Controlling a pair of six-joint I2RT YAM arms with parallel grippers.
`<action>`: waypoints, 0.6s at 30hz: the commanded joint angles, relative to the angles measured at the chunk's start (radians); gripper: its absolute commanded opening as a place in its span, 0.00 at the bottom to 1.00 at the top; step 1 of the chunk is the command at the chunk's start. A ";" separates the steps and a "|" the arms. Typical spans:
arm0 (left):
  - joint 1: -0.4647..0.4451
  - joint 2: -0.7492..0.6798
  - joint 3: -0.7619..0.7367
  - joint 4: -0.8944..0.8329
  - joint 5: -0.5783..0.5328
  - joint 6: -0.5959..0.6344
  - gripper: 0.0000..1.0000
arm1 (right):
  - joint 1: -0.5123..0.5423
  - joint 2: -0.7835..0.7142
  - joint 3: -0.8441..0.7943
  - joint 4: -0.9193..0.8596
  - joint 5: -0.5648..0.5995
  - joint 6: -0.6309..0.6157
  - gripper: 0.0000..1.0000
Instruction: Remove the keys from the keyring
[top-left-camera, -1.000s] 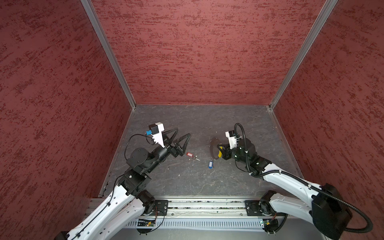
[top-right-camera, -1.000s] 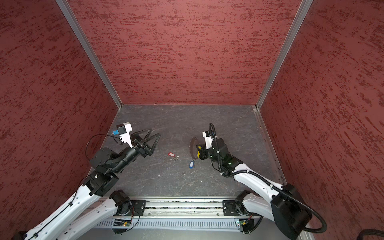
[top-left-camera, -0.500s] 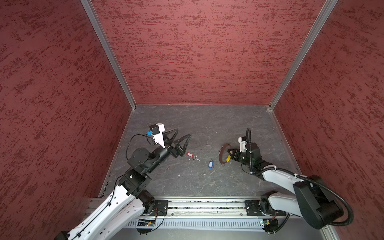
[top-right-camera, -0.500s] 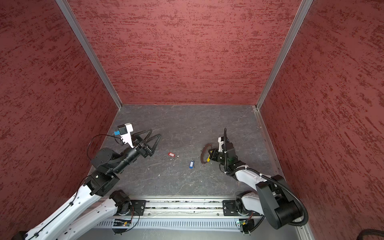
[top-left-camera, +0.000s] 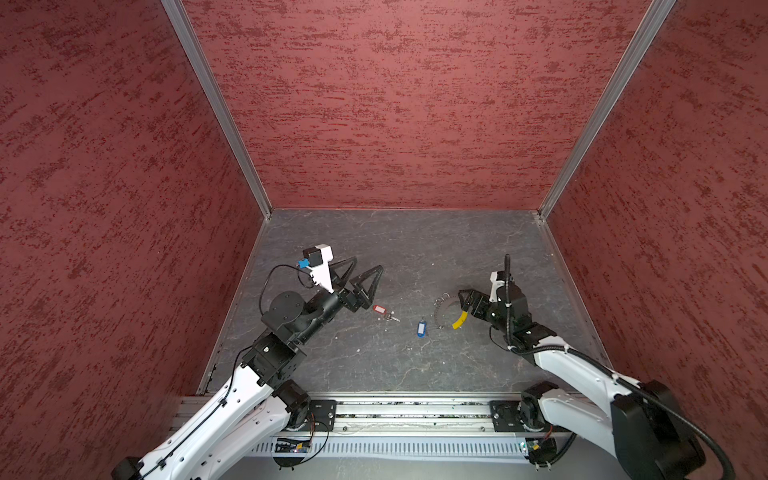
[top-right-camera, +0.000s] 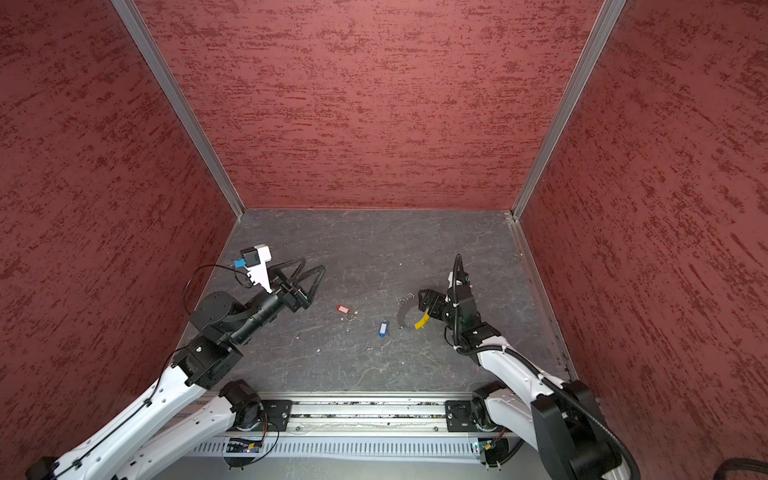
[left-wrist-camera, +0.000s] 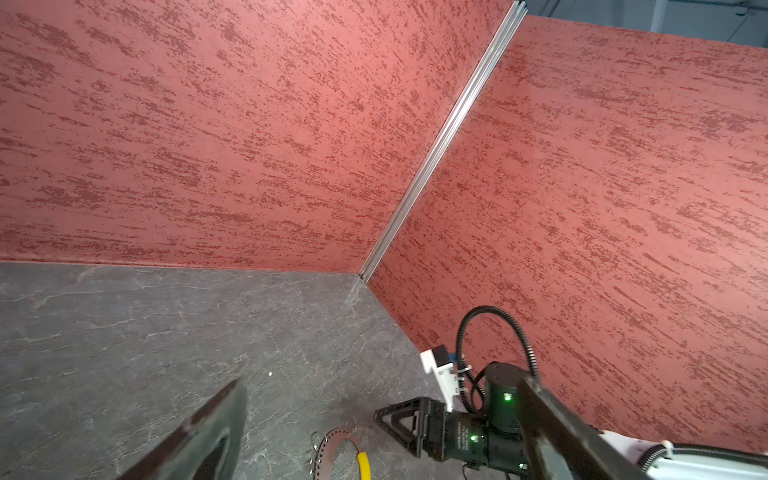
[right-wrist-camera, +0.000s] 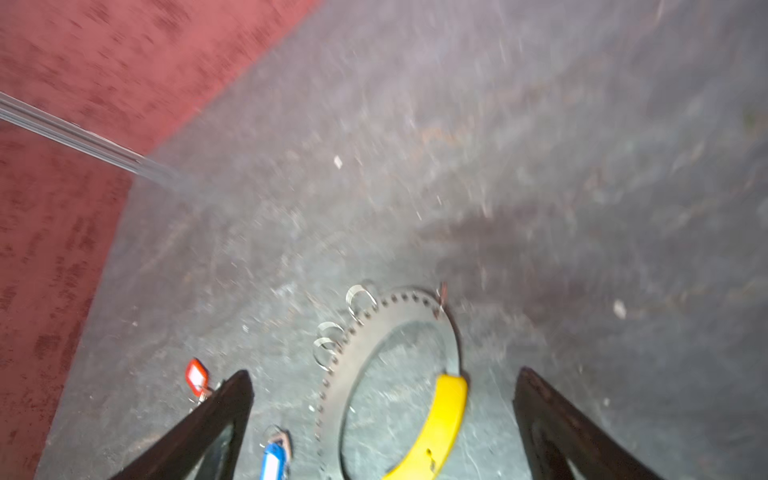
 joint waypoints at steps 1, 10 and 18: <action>0.016 0.026 -0.002 -0.005 -0.089 0.032 0.99 | 0.012 -0.074 0.078 -0.048 0.071 -0.028 0.99; 0.061 0.268 0.042 0.109 -0.301 0.185 0.99 | 0.025 -0.119 0.197 -0.047 0.114 -0.070 0.99; 0.255 0.473 0.096 0.181 -0.373 0.269 0.99 | 0.023 -0.105 0.243 -0.008 0.240 -0.079 0.99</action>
